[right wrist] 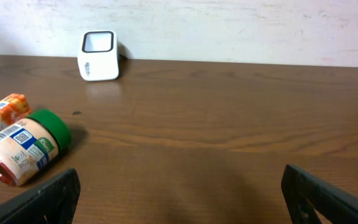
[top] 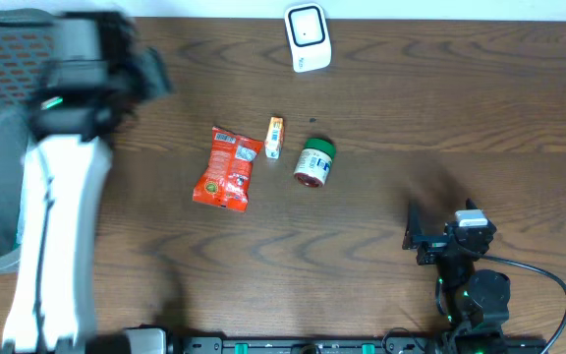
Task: Scan the item barcode
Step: 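Return the left gripper into the grey basket, then grasp the red Nescafe stick sachet with the left gripper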
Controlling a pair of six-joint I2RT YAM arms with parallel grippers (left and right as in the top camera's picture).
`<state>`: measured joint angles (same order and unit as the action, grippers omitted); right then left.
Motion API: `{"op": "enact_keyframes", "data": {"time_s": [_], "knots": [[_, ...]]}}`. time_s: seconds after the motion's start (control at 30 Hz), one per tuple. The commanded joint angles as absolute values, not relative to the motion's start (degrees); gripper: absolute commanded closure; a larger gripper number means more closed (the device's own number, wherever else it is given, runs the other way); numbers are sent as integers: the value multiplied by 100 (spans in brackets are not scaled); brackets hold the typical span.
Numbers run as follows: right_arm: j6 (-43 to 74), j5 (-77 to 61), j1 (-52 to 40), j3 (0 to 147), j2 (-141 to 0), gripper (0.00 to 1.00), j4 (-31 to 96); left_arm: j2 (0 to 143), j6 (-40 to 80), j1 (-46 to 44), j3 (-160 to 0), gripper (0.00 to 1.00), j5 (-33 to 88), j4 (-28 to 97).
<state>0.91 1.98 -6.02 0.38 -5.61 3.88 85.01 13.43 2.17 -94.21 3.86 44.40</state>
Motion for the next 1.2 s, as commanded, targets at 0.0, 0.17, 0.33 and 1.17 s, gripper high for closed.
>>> {"op": "enact_keyframes", "data": {"time_s": [0.0,0.17,0.33,1.17], "knots": [[167,248,-572,32,-554,1,408,8097,1317,788,-9614,35,-360,4375],[167,248,-572,32,-556,1,408,7970,1319,2034,-9609,20,-561,4410],[167,248,-572,32,-554,1,408,8401,1555,3155,-9544,13,-333,4954],[167,248,-572,32,-554,1,408,11198,950,3800,-9338,14,987,6222]]}}
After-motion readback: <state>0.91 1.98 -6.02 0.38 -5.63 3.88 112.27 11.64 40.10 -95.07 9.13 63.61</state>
